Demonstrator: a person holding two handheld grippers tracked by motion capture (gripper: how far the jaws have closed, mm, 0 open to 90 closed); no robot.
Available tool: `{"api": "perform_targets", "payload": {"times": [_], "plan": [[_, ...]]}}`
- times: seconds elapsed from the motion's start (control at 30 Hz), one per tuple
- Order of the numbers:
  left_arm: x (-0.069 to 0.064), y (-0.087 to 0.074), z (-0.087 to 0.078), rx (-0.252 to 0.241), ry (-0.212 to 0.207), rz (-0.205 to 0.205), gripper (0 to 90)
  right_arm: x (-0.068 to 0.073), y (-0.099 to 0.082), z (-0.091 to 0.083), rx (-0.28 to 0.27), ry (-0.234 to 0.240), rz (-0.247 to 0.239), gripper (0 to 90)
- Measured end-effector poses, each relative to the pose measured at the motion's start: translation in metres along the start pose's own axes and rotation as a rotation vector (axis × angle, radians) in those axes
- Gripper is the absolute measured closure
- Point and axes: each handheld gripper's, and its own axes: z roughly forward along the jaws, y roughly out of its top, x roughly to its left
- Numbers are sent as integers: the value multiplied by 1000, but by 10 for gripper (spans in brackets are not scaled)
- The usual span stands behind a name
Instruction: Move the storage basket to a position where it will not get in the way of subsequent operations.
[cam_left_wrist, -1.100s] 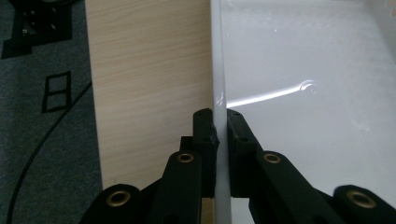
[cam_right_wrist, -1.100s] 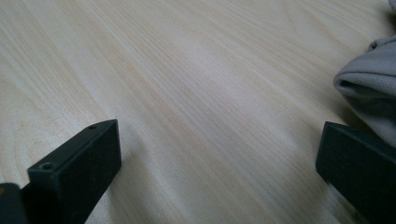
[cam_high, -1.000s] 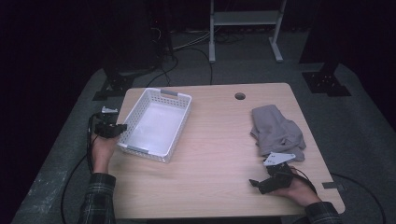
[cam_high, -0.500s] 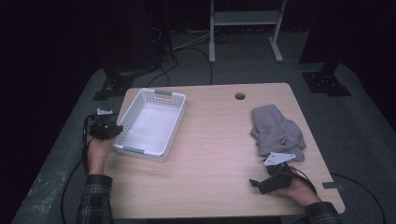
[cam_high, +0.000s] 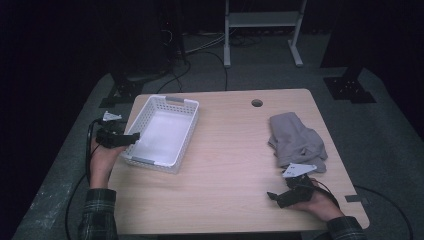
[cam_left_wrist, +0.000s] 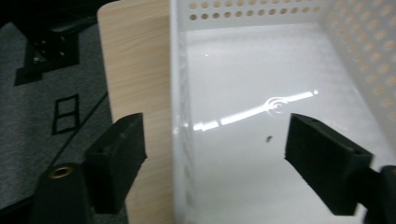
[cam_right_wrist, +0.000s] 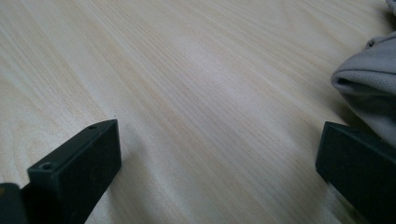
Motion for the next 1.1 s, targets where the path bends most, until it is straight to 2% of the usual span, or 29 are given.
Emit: {"api": "perform_targets", "payload": {"times": [0.03, 0.07, 0.17, 0.3, 0.37, 0.47, 0.5, 0.53, 0.57, 0.73, 0.83, 0.97, 1.03, 1.07, 1.1], "plan": [[-3, 2, -3, -20, -31, -9, 161, 0, 0, 0, 0, 0, -1, 0], [-3, 2, -3, -20, -31, -9, 143, 0, 0, 0, 0, 0, -1, 0], [-8, 5, -7, -33, -65, -10, 99, 0, 0, 0, 1, 0, -2, 0], [-20, 8, -8, -30, -90, 23, 62, 0, 0, 0, 0, 0, -1, 0], [-23, 9, -8, -28, -93, 31, 44, 0, 0, 0, 1, 0, -3, 0], [-30, 10, -9, -32, -120, 43, 19, 0, 0, 0, 1, 0, -3, 0], [-37, 11, -9, -31, -130, 60, 2, 0, 0, 0, 0, 0, -2, 0], [-37, 11, -9, -31, -130, 60, 1, 0, 0, 0, 0, 0, -2, 0], [-43, 11, -9, -28, -138, 82, 0, 0, 0, 0, 0, 0, -3, 0], [-56, 13, -10, -29, -155, 102, 0, 0, 0, 0, 0, 0, -2, 0], [-70, 13, -13, -44, -190, 113, 0, 0, 0, 0, 1, 0, -2, 0], [-79, 13, -16, -57, -213, 115, 0, 0, 0, 0, 0, -1, 3, 0], [-91, 14, -18, -71, -236, 129, 0, 0, 0, 0, 1, -2, 6, 0], [-91, 14, -18, -71, -236, 129, 0, 0, 0, 0, 1, -2, 6, 0], [-99, 13, -20, -74, -250, 139, 0, 0, 0, 0, 0, -3, 7, 0]]}}
